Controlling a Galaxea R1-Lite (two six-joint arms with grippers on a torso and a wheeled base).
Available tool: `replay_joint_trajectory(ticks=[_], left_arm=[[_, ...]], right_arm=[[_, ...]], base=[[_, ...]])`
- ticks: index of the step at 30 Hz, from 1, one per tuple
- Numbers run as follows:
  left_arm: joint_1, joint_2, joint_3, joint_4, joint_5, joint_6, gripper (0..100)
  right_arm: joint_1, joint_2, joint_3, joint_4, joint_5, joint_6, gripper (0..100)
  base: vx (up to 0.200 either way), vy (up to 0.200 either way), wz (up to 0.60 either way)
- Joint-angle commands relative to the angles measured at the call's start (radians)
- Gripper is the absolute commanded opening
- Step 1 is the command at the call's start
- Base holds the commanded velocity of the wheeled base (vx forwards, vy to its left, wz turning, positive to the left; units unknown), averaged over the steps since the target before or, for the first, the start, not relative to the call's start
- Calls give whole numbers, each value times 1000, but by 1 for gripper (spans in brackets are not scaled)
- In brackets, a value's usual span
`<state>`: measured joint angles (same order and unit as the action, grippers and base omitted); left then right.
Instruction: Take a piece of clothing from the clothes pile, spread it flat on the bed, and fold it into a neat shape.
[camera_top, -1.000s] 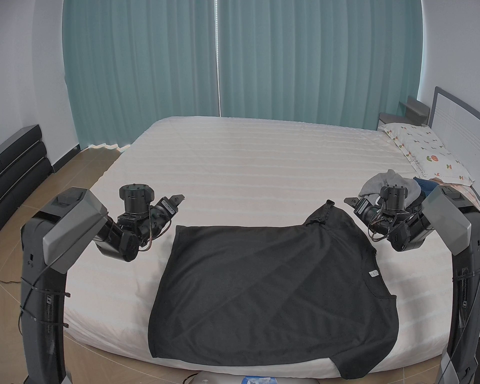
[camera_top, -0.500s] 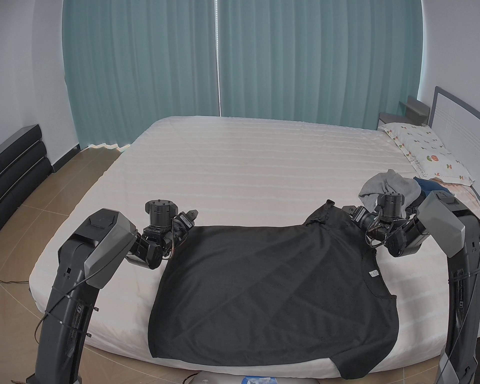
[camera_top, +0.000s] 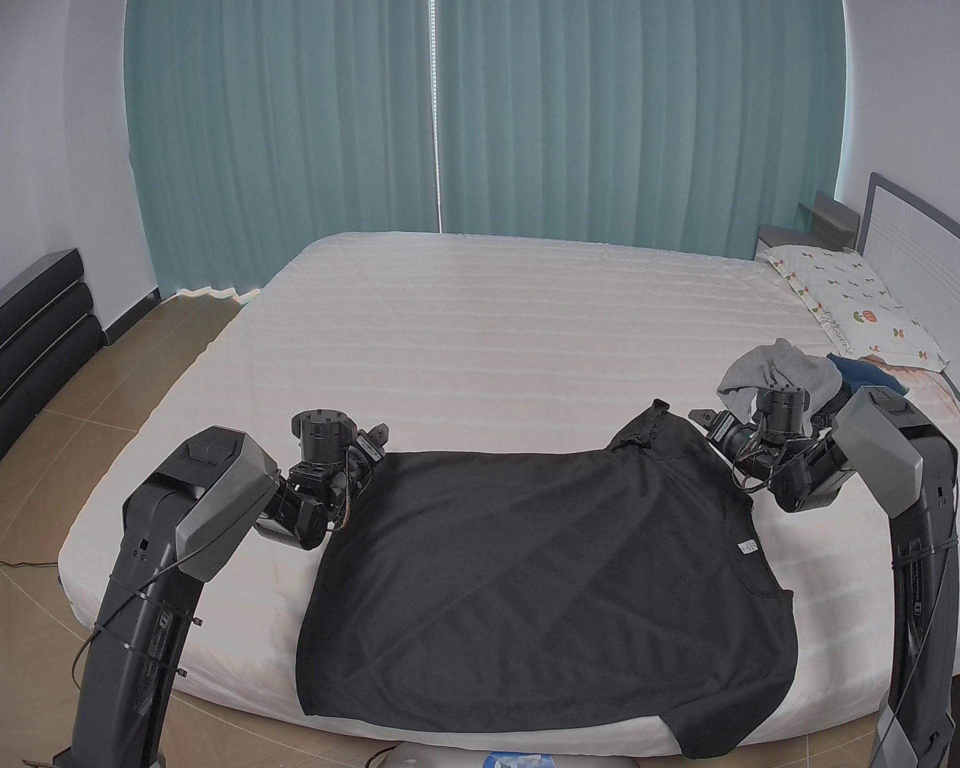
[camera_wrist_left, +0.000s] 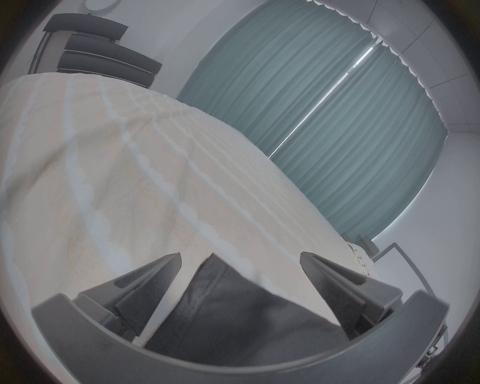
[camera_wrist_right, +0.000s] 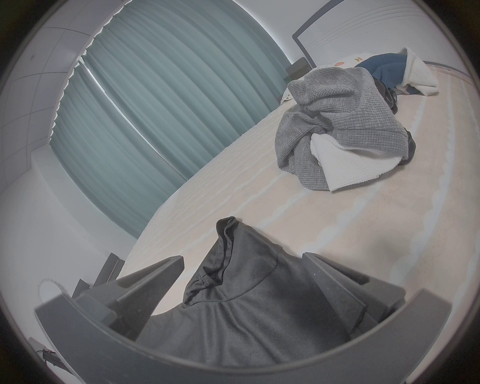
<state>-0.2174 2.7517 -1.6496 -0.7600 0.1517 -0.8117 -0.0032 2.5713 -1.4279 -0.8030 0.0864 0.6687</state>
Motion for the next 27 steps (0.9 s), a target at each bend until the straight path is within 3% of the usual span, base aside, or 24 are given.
replay_joint_trajectory(ticks=[1, 3, 4, 13, 27], left_arm=[[-2, -3, 10, 11, 0, 2, 100], [-2, -3, 10, 11, 0, 2, 100], [-2, -1, 8, 7, 0, 2, 0], [1, -3, 8, 4, 5, -1, 0], [6, -7, 20, 7, 9, -4, 0]], right_arm=[[-8, 29, -32, 8, 0, -1, 100], [-8, 29, -32, 8, 0, -1, 100], [-9, 56, -66, 13, 0, -5, 100], [-11, 150, -164, 33, -43, -78, 100], [-1, 218, -286, 97, -54, -81, 100]], base=[[0, 0, 0], [0, 0, 0], [0, 0, 0], [0, 0, 0], [0, 0, 0]])
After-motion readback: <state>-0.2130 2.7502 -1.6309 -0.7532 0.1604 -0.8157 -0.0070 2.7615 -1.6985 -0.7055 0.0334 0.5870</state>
